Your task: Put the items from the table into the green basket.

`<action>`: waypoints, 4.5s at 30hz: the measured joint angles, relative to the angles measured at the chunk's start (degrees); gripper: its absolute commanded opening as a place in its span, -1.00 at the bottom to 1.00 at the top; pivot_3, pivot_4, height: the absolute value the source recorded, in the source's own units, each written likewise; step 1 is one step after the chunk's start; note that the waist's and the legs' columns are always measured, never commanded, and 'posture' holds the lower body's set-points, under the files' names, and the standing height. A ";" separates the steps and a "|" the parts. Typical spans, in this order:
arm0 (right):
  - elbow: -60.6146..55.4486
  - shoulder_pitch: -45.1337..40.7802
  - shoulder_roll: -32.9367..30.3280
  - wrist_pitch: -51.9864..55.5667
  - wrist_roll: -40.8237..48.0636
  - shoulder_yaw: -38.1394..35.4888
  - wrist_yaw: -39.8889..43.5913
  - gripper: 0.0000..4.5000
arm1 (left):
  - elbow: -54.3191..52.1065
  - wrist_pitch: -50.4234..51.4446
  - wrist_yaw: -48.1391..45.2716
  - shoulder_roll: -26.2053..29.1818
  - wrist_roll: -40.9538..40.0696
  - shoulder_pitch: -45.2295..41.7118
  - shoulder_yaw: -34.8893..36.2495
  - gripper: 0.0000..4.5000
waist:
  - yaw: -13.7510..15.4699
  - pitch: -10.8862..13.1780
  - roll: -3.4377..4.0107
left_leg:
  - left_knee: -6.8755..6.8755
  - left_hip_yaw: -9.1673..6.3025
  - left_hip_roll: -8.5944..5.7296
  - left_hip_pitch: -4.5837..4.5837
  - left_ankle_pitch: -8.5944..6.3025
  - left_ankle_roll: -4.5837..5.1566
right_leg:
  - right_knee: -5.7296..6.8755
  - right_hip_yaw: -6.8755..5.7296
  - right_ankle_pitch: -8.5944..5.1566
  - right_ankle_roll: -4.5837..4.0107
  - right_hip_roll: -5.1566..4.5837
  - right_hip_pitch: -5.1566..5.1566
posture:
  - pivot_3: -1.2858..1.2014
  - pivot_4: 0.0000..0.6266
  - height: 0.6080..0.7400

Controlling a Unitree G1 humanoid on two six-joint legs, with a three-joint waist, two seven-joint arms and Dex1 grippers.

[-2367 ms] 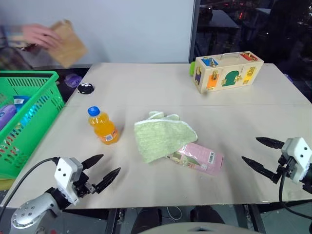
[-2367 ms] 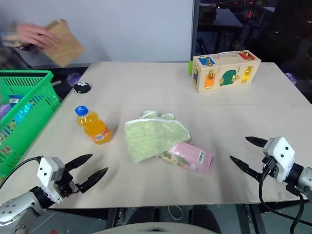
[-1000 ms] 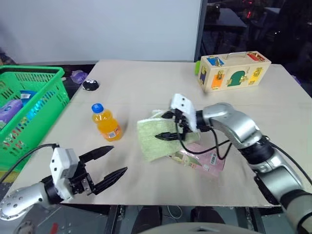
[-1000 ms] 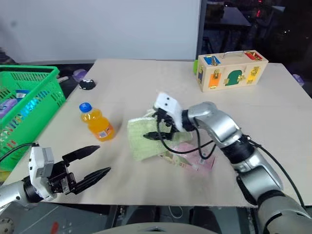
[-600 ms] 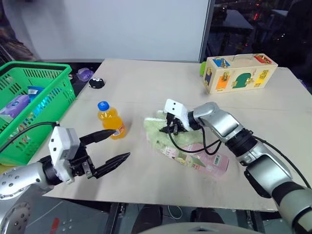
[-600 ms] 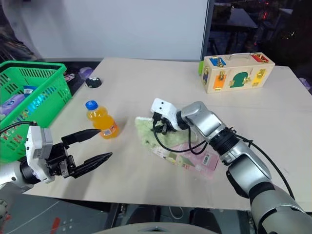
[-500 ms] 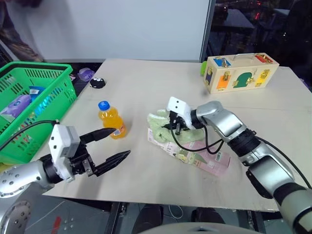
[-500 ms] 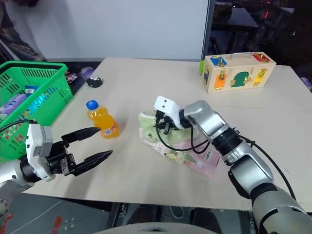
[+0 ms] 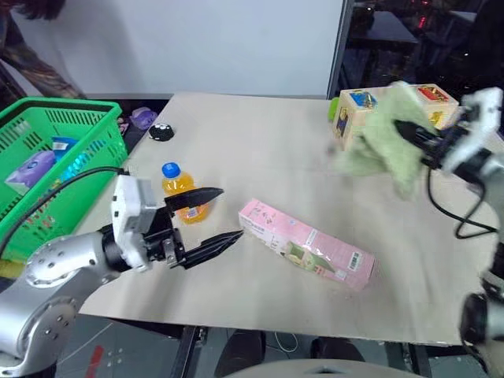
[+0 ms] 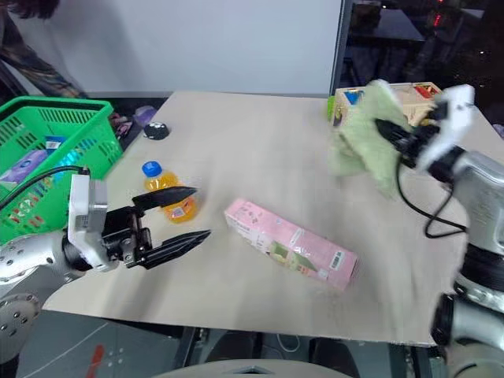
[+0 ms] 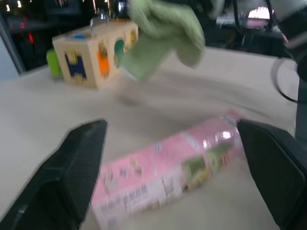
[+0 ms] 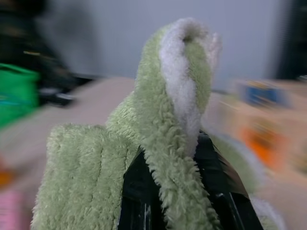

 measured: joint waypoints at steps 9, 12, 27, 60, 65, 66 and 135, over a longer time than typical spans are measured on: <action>32.97 1.20 -4.94 -12.40 -19.41 11.85 -10.35 -0.57 | 4.18 0.74 -2.22 0.02 2.10 -10.48 -9.26 1.00 | -5.15 -0.05 -0.05 | 0.07 0.71 -0.02 0.51 0.00 0.05 | 0.03 0.85 -0.01 0.00 0.08 0.21 | 0.05 -1.00 1.00; 46.38 -1.21 -4.98 -19.66 -22.05 15.54 -7.36 -0.04 | 6.69 0.06 -5.07 0.04 3.82 -12.93 -11.63 1.00 | -5.82 -0.03 0.03 | 0.07 0.77 -0.04 0.49 -0.04 0.12 | 0.02 0.93 0.05 0.09 0.08 0.20 | 0.05 -1.00 1.00; -0.82 30.43 -8.32 -18.02 -11.10 -2.23 2.08 0.99 | 13.94 -0.11 -12.15 -1.44 9.01 -24.84 -20.26 1.00 | -7.65 -0.11 0.22 | 0.13 0.51 -0.06 0.14 -0.16 0.28 | 0.03 0.80 -0.28 0.67 0.12 0.02 | -0.12 -1.00 1.00; -36.66 38.13 -8.32 -15.44 3.98 10.60 6.88 1.00 | 42.41 -21.18 -30.44 1.17 61.16 -39.59 -51.56 0.76 | -18.99 -0.09 -0.15 | 0.29 0.21 -0.05 0.02 -0.18 0.30 | 0.06 0.82 -0.27 0.73 0.22 0.08 | -0.20 -1.00 1.00; -36.64 38.31 -9.32 -15.71 3.99 10.62 7.56 1.00 | 38.28 -18.73 -31.67 1.65 61.43 -37.18 -49.91 -0.08 | -18.97 -0.18 -0.06 | 0.29 0.23 -0.05 0.07 -0.18 0.30 | 0.07 0.83 -0.27 0.73 0.22 0.13 | -0.18 -1.00 1.00; -36.63 38.27 -9.33 -15.76 3.98 10.65 7.72 1.00 | 37.67 -18.28 -31.73 1.67 61.21 -37.01 -49.24 -0.19 | -18.91 -0.21 -0.07 | 0.29 0.22 -0.05 0.07 -0.18 0.30 | 0.07 0.82 -0.27 0.73 0.21 0.13 | -0.18 -1.00 1.00; -8.72 -10.83 16.88 -20.06 -1.49 40.13 10.38 1.00 | 67.18 -23.67 10.03 10.29 27.92 -30.31 10.17 0.50 | 1.07 -0.05 -1.60 | 0.05 -0.99 -0.19 -0.08 0.31 -0.47 | 0.52 -0.56 0.11 0.08 -0.07 0.11 | 0.18 -1.00 1.00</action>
